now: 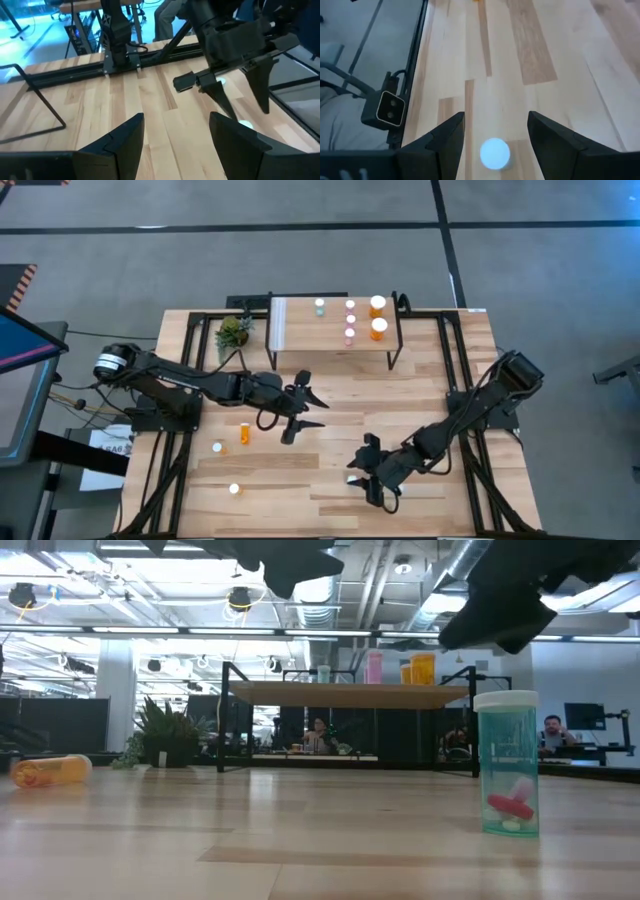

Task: Pick and place medicine bottles onto shelf by color
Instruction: Put the left green pill bottle on the shelf aligned with the other green pill bottle

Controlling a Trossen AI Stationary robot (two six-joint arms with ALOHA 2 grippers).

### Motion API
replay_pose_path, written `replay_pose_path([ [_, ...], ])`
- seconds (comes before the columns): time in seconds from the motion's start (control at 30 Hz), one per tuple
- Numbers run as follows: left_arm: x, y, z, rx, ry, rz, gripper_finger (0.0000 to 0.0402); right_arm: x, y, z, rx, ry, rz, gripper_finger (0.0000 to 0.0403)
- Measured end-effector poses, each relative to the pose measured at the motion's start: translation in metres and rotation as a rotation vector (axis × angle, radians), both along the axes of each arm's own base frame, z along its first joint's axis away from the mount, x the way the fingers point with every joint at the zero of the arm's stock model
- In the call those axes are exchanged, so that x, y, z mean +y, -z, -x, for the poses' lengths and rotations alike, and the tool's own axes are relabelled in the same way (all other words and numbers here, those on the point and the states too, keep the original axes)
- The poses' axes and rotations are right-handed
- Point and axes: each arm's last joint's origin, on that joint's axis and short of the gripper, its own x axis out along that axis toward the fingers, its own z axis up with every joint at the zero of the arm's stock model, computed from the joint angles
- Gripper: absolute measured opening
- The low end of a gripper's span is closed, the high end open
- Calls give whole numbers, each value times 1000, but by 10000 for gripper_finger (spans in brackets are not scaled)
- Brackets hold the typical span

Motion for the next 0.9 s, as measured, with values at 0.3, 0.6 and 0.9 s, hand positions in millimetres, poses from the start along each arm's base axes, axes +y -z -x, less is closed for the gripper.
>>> replay_pose_path([
  [0.3, 0, 6, -3, 22, -3, 6, 212, 5, 5, 2, 31, -44, -13, 240],
  [0.6, -1, 7, -4, 22, -4, 9, 212, 8, 11, 2, 48, -61, 17, 240],
  [0.9, 0, 8, -4, 31, -4, 9, 212, 8, 34, -3, 123, -71, 52, 240],
])
